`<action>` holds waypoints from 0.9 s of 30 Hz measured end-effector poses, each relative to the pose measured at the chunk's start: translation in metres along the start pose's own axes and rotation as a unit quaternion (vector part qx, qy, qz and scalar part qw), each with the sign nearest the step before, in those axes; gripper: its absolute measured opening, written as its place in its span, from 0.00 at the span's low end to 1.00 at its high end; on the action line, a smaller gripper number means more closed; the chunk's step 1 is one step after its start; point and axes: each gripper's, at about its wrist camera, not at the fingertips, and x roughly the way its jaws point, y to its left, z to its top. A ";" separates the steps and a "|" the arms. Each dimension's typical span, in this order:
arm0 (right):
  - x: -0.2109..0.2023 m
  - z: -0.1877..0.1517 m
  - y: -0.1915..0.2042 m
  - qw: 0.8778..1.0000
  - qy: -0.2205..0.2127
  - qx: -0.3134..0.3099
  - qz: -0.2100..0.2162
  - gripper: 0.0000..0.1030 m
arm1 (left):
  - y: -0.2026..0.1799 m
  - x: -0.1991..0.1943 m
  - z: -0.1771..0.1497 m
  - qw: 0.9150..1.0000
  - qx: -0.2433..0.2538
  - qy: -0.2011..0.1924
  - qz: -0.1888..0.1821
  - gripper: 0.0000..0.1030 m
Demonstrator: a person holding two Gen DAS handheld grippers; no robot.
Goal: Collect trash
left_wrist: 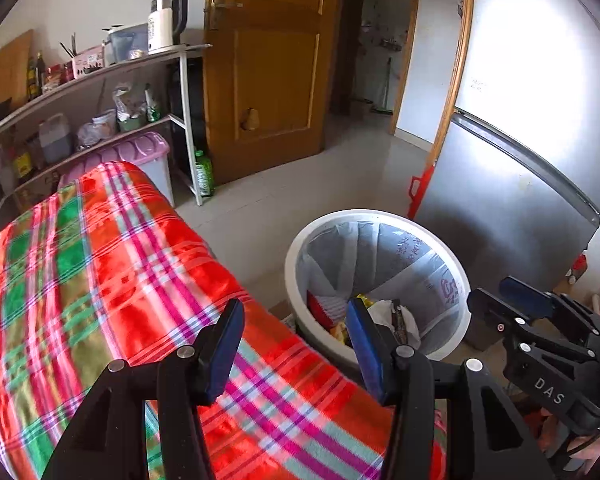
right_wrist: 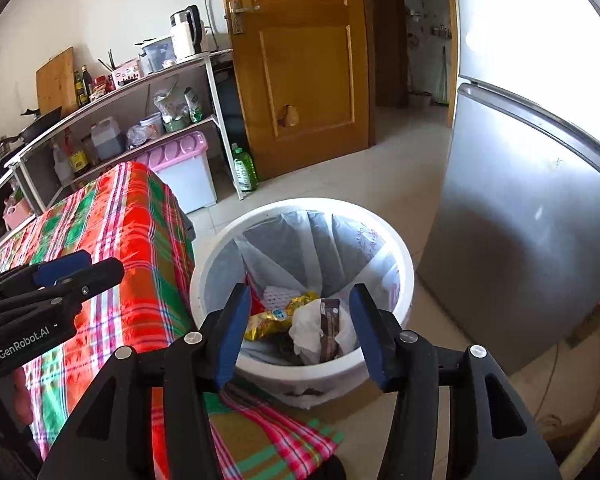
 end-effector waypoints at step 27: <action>-0.008 -0.019 0.005 1.000 0.005 0.008 -0.021 0.51 | -0.004 -0.020 -0.032 1.000 0.003 0.000 0.028 0.51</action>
